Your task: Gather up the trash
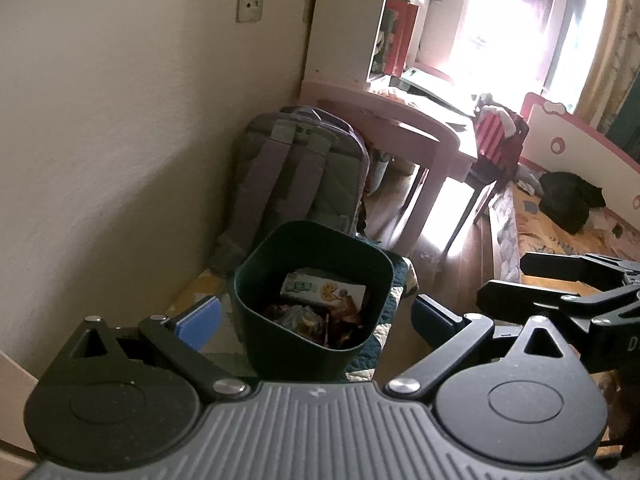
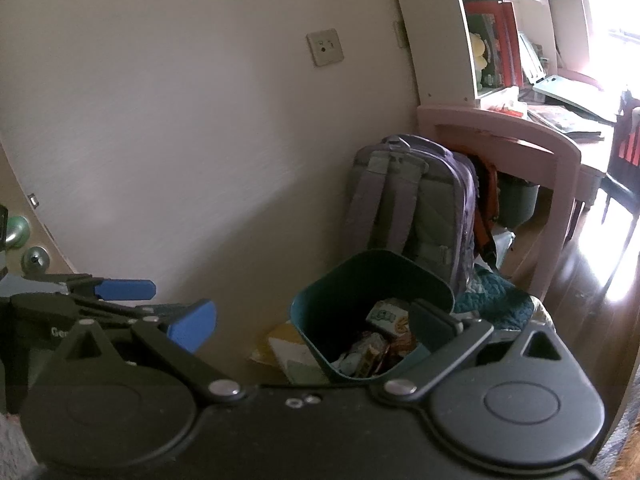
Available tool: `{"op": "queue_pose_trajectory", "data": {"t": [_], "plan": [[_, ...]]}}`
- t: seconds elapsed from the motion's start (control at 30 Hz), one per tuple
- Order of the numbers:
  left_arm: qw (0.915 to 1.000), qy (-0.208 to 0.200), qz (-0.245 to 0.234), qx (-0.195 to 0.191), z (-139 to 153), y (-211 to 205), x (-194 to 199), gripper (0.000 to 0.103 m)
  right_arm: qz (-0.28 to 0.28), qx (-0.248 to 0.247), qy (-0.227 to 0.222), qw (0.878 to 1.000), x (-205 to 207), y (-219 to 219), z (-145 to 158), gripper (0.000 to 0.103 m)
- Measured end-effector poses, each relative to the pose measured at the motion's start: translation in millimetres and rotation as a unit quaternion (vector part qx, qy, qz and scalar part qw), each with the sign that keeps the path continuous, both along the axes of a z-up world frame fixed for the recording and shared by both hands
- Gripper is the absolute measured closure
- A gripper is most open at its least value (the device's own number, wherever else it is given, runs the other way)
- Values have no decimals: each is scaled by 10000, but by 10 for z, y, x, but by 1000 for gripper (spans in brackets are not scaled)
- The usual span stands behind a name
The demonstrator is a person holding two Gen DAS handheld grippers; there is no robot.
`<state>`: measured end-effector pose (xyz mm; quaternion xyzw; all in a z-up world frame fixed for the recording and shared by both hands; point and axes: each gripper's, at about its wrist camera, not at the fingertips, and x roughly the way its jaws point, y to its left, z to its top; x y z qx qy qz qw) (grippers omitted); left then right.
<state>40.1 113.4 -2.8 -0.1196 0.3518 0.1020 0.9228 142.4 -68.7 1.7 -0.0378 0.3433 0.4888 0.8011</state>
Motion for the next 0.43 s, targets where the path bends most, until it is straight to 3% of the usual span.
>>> {"op": "queue_pose_trajectory", "data": {"t": [0.43], "plan": [[9999, 72, -19, 69, -35, -100, 74, 1, -174, 11, -66, 9998, 32, -140, 25, 0]]}}
